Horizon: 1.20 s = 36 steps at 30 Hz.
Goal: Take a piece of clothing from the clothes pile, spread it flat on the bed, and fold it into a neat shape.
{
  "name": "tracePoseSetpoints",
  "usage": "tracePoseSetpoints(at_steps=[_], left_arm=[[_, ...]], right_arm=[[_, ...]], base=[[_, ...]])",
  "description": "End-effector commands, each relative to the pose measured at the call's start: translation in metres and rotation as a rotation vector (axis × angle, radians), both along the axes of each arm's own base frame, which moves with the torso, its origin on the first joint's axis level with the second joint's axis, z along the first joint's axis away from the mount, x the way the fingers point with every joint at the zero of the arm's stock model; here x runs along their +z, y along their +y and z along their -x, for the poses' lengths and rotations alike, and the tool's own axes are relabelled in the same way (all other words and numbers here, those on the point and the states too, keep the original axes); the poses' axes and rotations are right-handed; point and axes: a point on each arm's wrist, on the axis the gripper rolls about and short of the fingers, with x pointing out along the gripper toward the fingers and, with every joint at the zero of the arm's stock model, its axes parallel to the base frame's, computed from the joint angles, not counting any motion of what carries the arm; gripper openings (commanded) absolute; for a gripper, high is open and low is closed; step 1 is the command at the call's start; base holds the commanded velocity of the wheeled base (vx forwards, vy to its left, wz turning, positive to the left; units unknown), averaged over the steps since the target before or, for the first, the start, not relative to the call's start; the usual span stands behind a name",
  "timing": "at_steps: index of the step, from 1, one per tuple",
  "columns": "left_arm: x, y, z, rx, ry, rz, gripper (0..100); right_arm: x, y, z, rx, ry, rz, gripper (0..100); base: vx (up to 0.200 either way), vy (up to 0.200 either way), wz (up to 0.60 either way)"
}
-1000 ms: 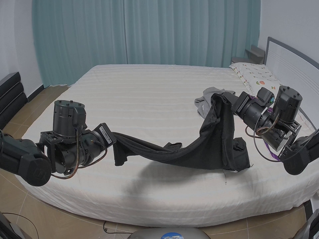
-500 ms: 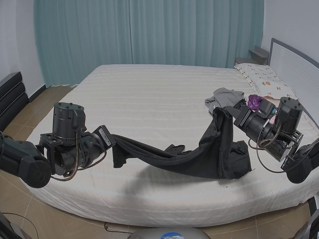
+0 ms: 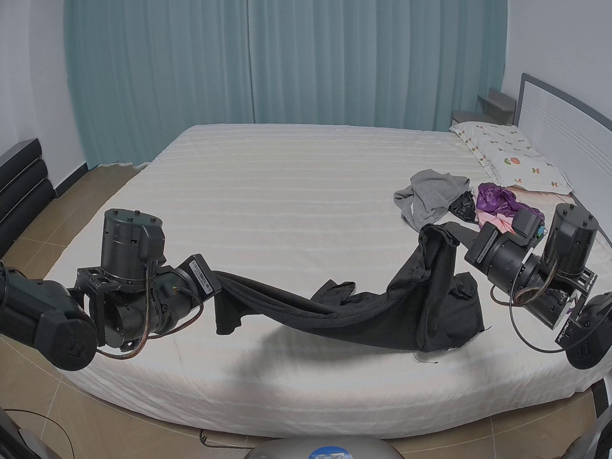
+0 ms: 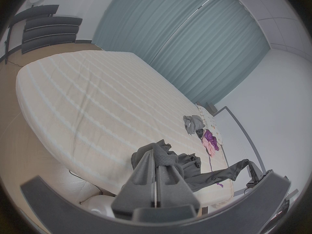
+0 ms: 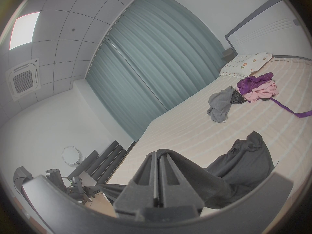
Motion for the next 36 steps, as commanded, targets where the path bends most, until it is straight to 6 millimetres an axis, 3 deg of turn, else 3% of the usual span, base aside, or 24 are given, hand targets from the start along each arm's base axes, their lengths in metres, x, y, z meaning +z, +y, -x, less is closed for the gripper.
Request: tracePoseSetpoints(at_steps=[1,13,17,19,20,21,23,24,28,29,32,36], left_arm=[[-0.001,0.000,0.001,0.004,0.007,0.006,0],[0.018,0.013,0.026,0.011,-0.046,0.049,0],[0.032,0.021,0.040,0.008,-0.101,0.070,0],[0.050,0.027,0.050,0.011,-0.170,0.103,0],[0.050,0.027,0.050,0.011,-0.170,0.103,0],[0.064,0.030,0.053,0.013,-0.224,0.122,0],[0.070,0.030,0.051,0.016,-0.242,0.126,0],[0.078,0.033,0.047,0.036,-0.268,0.122,0],[0.094,0.035,0.039,0.054,-0.318,0.127,0],[0.102,0.035,0.027,0.070,-0.336,0.134,0],[0.103,0.028,0.001,0.085,-0.319,0.123,0],[0.091,0.019,-0.034,0.098,-0.275,0.101,0]], right_arm=[[0.003,-0.006,0.013,0.002,-0.007,-0.004,0],[0.026,-0.020,0.052,0.019,-0.096,-0.045,0],[0.042,-0.027,0.068,0.019,-0.165,-0.074,0],[0.066,-0.034,0.079,0.010,-0.266,-0.118,0],[0.066,-0.034,0.079,0.010,-0.266,-0.118,0],[0.088,-0.037,0.084,0.008,-0.344,-0.152,0],[0.095,-0.038,0.085,0.005,-0.363,-0.161,0],[0.109,-0.039,0.081,-0.009,-0.385,-0.168,0],[0.125,-0.041,0.067,-0.049,-0.408,-0.168,0],[0.131,-0.038,0.047,-0.074,-0.406,-0.167,0],[0.130,-0.032,0.012,-0.116,-0.389,-0.156,0],[0.110,-0.023,-0.026,-0.139,-0.319,-0.120,0]], base=[[-0.200,0.000,0.00],[-0.200,0.000,0.00],[-0.100,0.000,0.00],[0.000,0.000,0.00],[0.000,0.000,0.00],[0.000,0.000,0.00],[0.000,0.000,0.00],[0.000,0.000,0.00],[0.000,0.000,0.00],[0.000,0.000,0.00],[0.000,0.000,0.00],[0.000,0.000,0.00]])
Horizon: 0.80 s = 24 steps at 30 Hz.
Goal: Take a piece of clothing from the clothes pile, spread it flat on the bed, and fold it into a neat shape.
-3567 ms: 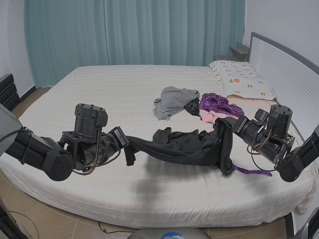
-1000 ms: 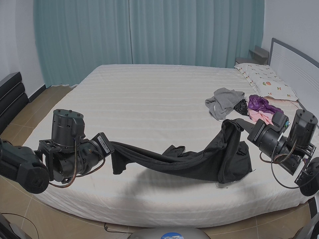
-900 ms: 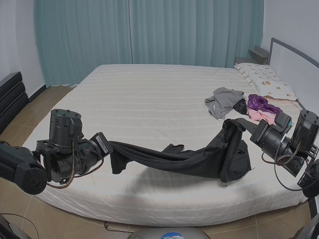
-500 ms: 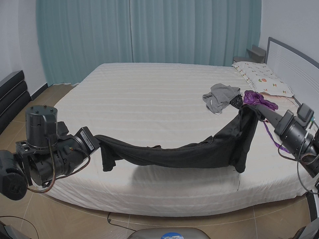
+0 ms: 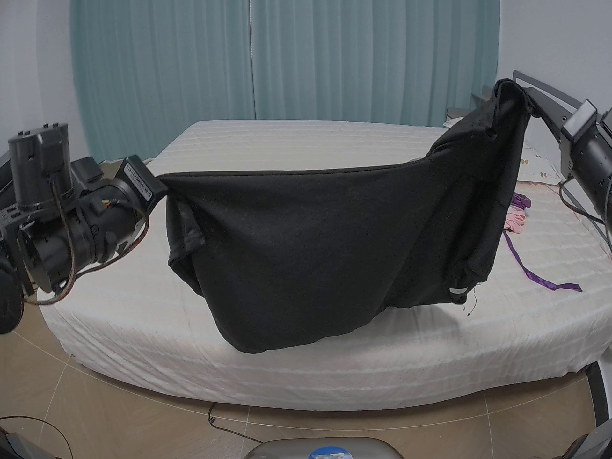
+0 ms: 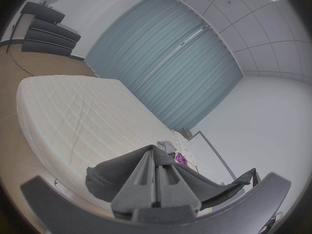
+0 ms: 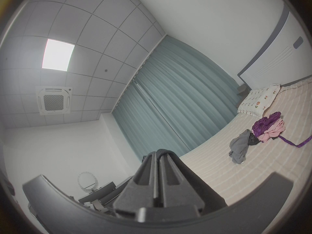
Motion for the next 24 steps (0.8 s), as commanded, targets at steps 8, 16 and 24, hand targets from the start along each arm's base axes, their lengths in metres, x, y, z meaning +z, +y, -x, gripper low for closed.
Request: tracePoseSetpoints(at_steps=[8,16,24], left_arm=[[-0.022,-0.023,-0.105,0.058,0.065,-0.030,0],[-0.049,-0.031,-0.149,0.079,0.098,-0.043,0],[-0.094,-0.037,-0.192,0.088,0.163,-0.066,0]], right_arm=[[-0.044,0.016,-0.123,-0.103,0.154,0.049,0],[-0.080,0.023,-0.170,-0.123,0.213,0.075,0],[-0.131,0.023,-0.206,-0.156,0.310,0.139,0]], base=[[0.200,0.000,0.00],[0.200,0.000,0.00],[0.200,0.000,0.00]])
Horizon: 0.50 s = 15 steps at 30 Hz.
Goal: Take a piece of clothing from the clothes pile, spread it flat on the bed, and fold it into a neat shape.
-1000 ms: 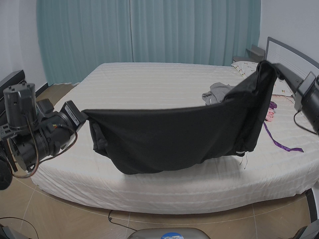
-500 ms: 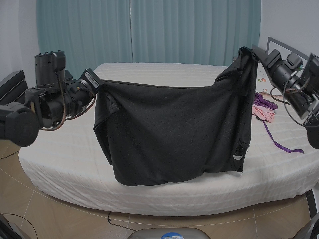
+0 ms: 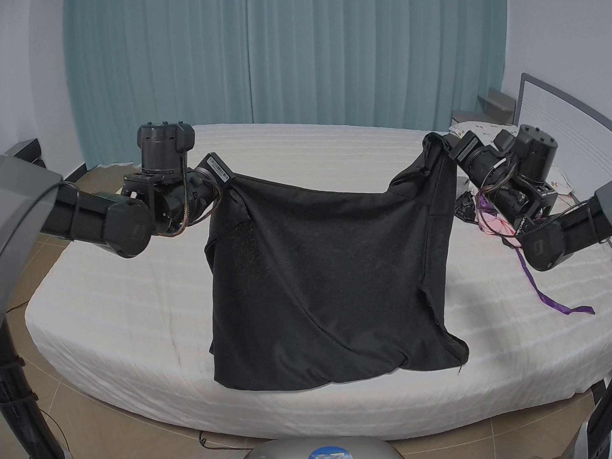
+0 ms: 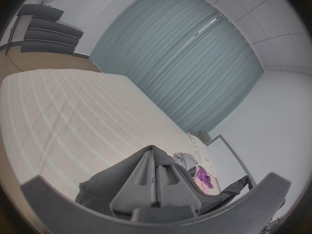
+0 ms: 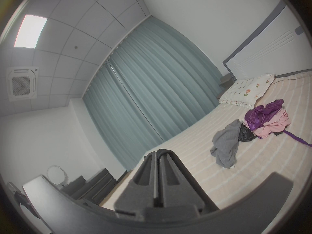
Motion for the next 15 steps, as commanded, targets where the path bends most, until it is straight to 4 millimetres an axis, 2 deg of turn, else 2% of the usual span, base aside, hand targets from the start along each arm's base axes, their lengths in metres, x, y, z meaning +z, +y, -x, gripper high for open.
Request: tracePoseSetpoints(at_steps=[1,3,4,5,6,7,8,10,13,14,15], left_arm=[[-0.053,-0.007,-0.036,0.000,0.091,-0.029,0],[-0.068,-0.010,-0.043,-0.003,0.117,-0.037,0],[-0.076,-0.012,-0.046,-0.003,0.130,-0.042,0],[-0.076,-0.012,-0.046,-0.003,0.130,-0.042,0],[-0.091,-0.013,-0.052,0.000,0.154,-0.052,0],[-0.097,-0.013,-0.054,0.000,0.166,-0.056,0],[-0.099,-0.014,-0.055,0.000,0.169,-0.056,0],[-0.111,-0.014,-0.060,0.002,0.187,-0.060,0],[-0.117,-0.014,-0.063,0.003,0.194,-0.062,0],[-0.131,-0.014,-0.068,0.007,0.215,-0.067,0],[-0.136,-0.014,-0.069,0.008,0.225,-0.072,0]], right_arm=[[-0.058,0.001,-0.035,-0.023,0.114,0.056,0],[-0.078,0.003,-0.042,-0.023,0.155,0.072,0],[-0.088,0.004,-0.045,-0.023,0.170,0.076,0],[-0.088,0.004,-0.045,-0.023,0.170,0.076,0],[-0.104,0.005,-0.049,-0.022,0.184,0.083,0],[-0.113,0.006,-0.052,-0.022,0.194,0.086,0],[-0.115,0.006,-0.052,-0.022,0.197,0.088,0],[-0.131,0.007,-0.058,-0.022,0.212,0.100,0],[-0.135,0.009,-0.060,-0.021,0.215,0.102,0],[-0.150,0.011,-0.065,-0.019,0.238,0.109,0],[-0.155,0.012,-0.067,-0.017,0.248,0.113,0]], base=[[0.200,0.000,0.00],[0.200,0.000,0.00],[0.000,0.000,0.00],[0.000,0.000,0.00],[0.000,0.000,0.00],[0.000,0.000,0.00],[0.000,0.000,0.00],[0.000,0.000,0.00],[0.000,0.000,0.00],[0.000,0.000,0.00],[0.000,0.000,0.00]])
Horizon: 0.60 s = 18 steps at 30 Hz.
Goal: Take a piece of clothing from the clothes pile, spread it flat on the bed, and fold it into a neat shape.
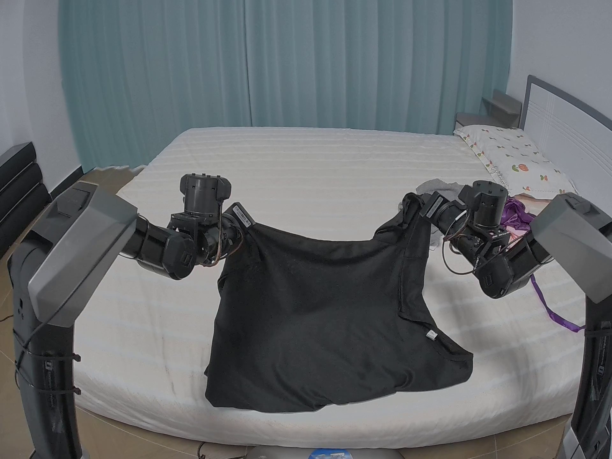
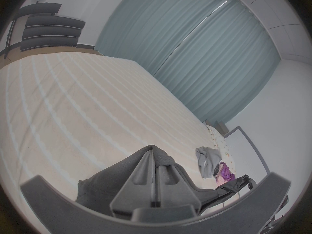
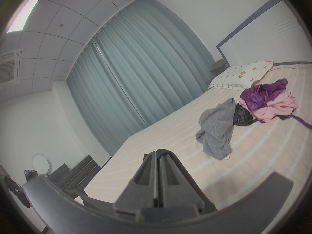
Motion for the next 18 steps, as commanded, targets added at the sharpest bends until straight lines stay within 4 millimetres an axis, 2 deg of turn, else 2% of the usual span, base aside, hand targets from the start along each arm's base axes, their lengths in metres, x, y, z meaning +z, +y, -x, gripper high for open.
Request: tracePoseSetpoints(at_steps=[1,4,6,7,9,10,11,12,18], left_arm=[[-0.045,-0.001,-0.014,0.008,0.074,-0.022,0],[-0.057,-0.002,-0.017,0.008,0.092,-0.026,0],[-0.070,-0.004,-0.021,0.007,0.109,-0.032,0],[-0.076,-0.004,-0.023,0.008,0.118,-0.035,100],[-0.089,-0.005,-0.026,0.008,0.138,-0.042,100],[-0.089,-0.005,-0.026,0.008,0.138,-0.042,100],[-0.105,-0.007,-0.030,0.015,0.153,-0.057,100],[-0.110,-0.007,-0.032,0.022,0.152,-0.060,100],[-0.116,0.003,-0.040,0.089,0.144,-0.080,100]], right_arm=[[-0.051,0.005,-0.013,0.002,0.090,0.028,0],[-0.064,0.004,-0.017,0.000,0.110,0.047,0],[-0.083,0.004,-0.022,-0.001,0.134,0.071,0],[-0.091,0.004,-0.024,0.000,0.147,0.078,100],[-0.108,0.006,-0.026,0.004,0.177,0.091,100],[-0.108,0.006,-0.026,0.004,0.177,0.091,100],[-0.126,0.010,-0.027,0.013,0.204,0.102,100],[-0.130,0.011,-0.027,0.015,0.208,0.106,100],[-0.146,-0.006,-0.026,-0.002,0.235,0.204,100]], base=[[0.000,0.000,0.00],[0.000,0.000,0.00],[0.000,0.000,0.00],[0.000,0.000,0.00],[0.000,0.000,0.00],[0.000,0.000,0.00],[0.000,0.000,0.00],[0.000,0.000,0.00],[0.000,0.000,0.00]])
